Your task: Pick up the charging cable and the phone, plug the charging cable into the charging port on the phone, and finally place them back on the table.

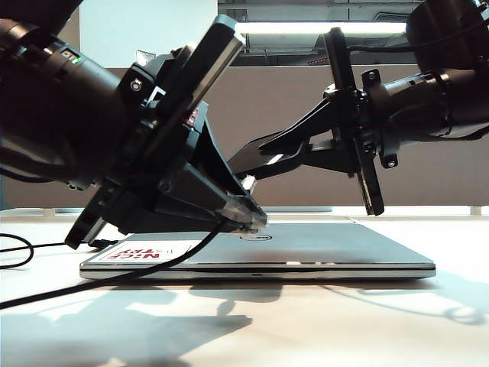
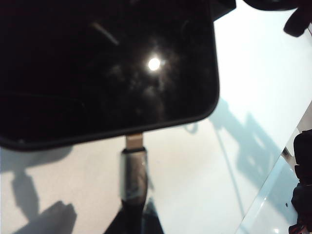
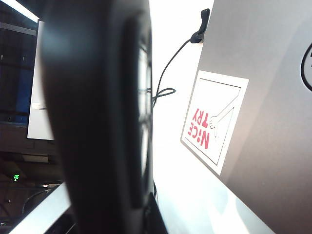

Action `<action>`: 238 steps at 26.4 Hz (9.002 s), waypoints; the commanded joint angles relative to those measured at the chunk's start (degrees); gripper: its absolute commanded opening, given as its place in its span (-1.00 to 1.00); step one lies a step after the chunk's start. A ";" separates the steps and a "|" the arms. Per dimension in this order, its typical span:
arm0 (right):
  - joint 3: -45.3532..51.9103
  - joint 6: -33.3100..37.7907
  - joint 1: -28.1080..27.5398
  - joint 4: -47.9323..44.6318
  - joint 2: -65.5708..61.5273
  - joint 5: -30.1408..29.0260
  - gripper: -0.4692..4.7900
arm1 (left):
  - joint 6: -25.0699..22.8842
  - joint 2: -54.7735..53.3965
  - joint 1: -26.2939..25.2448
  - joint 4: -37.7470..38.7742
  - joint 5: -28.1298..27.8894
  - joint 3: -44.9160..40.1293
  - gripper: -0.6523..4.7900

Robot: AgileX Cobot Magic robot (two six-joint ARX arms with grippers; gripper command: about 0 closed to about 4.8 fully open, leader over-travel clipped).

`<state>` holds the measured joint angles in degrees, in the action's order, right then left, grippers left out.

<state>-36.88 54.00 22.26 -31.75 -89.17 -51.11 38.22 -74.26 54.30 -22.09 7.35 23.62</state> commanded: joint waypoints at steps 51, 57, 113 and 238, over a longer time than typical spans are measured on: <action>-0.31 -4.59 1.22 0.70 0.46 -4.46 -0.84 | -0.26 0.09 -0.15 -3.72 -0.48 0.15 -0.78; -0.31 -4.59 1.22 0.81 0.48 -4.09 -0.84 | -0.22 0.11 -0.07 -3.76 -0.48 0.15 -0.75; -35.74 -57.35 -30.69 81.18 -13.66 8.11 -0.84 | -16.00 12.41 -18.56 21.18 -0.48 20.61 -0.78; 35.17 -52.06 -20.87 30.47 89.20 52.06 -0.85 | -31.15 26.23 -19.30 -19.15 -0.52 -7.34 -0.78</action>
<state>-1.50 1.69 1.43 -1.34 -0.08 1.08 7.29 -48.18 34.96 -40.51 6.85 16.12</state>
